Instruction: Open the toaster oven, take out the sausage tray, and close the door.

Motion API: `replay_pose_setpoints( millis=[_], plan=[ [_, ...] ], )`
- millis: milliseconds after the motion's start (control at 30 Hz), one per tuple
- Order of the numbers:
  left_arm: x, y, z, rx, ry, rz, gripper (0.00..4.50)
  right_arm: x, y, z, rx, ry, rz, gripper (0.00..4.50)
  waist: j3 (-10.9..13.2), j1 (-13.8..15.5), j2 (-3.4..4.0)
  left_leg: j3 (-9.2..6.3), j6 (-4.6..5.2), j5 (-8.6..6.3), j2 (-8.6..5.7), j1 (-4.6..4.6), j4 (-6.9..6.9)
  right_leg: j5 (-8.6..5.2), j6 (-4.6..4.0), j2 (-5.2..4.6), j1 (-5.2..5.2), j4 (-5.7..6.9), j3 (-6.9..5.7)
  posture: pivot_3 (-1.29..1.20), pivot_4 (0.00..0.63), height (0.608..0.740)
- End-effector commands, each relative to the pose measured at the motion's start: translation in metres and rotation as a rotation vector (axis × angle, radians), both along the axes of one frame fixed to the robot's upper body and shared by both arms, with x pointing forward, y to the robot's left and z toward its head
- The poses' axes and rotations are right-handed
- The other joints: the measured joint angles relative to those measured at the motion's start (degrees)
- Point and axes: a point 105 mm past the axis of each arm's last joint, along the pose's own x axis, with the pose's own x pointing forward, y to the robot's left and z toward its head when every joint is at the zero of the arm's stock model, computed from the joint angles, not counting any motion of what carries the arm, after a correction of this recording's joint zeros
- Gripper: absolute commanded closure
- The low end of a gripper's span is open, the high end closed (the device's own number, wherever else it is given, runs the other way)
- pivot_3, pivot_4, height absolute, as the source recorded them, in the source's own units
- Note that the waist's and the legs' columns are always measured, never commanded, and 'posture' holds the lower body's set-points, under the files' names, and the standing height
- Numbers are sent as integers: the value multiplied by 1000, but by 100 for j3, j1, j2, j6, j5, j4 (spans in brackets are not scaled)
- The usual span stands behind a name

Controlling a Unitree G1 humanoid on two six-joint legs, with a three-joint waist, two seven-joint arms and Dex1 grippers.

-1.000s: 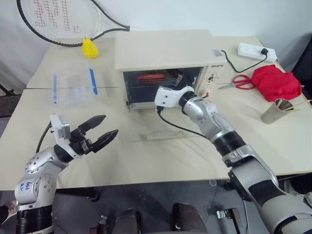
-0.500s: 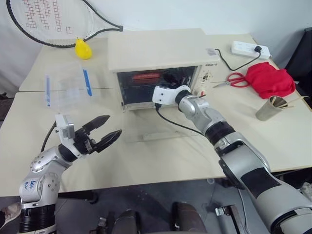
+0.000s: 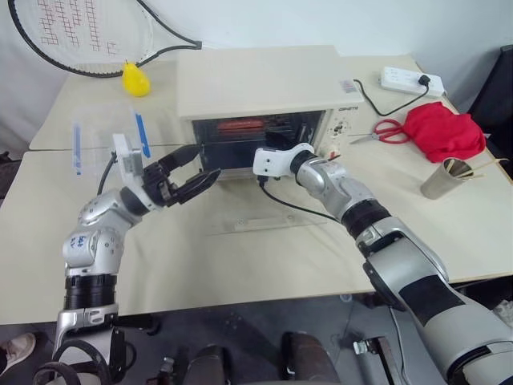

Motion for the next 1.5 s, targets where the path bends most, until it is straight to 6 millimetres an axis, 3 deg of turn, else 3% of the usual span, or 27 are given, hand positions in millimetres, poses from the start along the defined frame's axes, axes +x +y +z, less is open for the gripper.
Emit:
replay_pose_setpoints(
  millis=[33, 267, 633, 767, 900, 1267, 1500],
  plan=[
    [4, 4, 22, -36, -54, 7, 0, -9, 14, 46, 69, -122, 83, 4485, 1, -2, 0, 0, 0, 0, 0, 0, -1, 0, 0, 0, 0, 0, -3, 0, 150, 740],
    [16, 8, 30, -54, -38, 10, 0, -24, 22, 50, 34, -137, 180, 4485, 6, -6, 2, 0, 0, 0, 1, -9, -10, 0, 0, 0, -11, 0, -16, 0, 150, 740],
    [19, 6, 22, -38, 21, -43, 0, -65, 16, 26, -31, -30, 257, 4485, 6, -13, 2, 0, 0, 0, 8, -1, -1, 0, 0, 0, -12, 0, -18, 0, 150, 740],
    [22, 7, 18, -16, 32, -47, 0, -96, 8, 5, -67, 31, 276, 4485, 6, 21, 2, 1, 0, 0, 7, -2, -3, 0, 1, 1, -13, 2, -19, 0, 150, 740],
    [27, 10, 15, 14, 32, -46, 0, -118, -3, -1, -53, 52, 264, 4485, 6, 39, 1, 9, 0, 0, 5, -2, -4, 0, 1, 0, -13, 4, -23, 0, 150, 740],
    [33, 9, 11, 51, 43, -78, 0, -141, -24, -6, -72, 72, 223, 4485, 7, 218, -1, 37, 0, 0, 2, -2, 16, 0, 1, -3, -12, -1, -14, 0, 150, 740],
    [20, 25, 5, 56, 111, -73, 0, -158, -42, -19, -104, 126, 205, 4485, 8, 334, -3, 40, 0, 0, 1, -2, 15, 0, 1, -3, -12, -2, -15, 0, 150, 740]
  ],
)
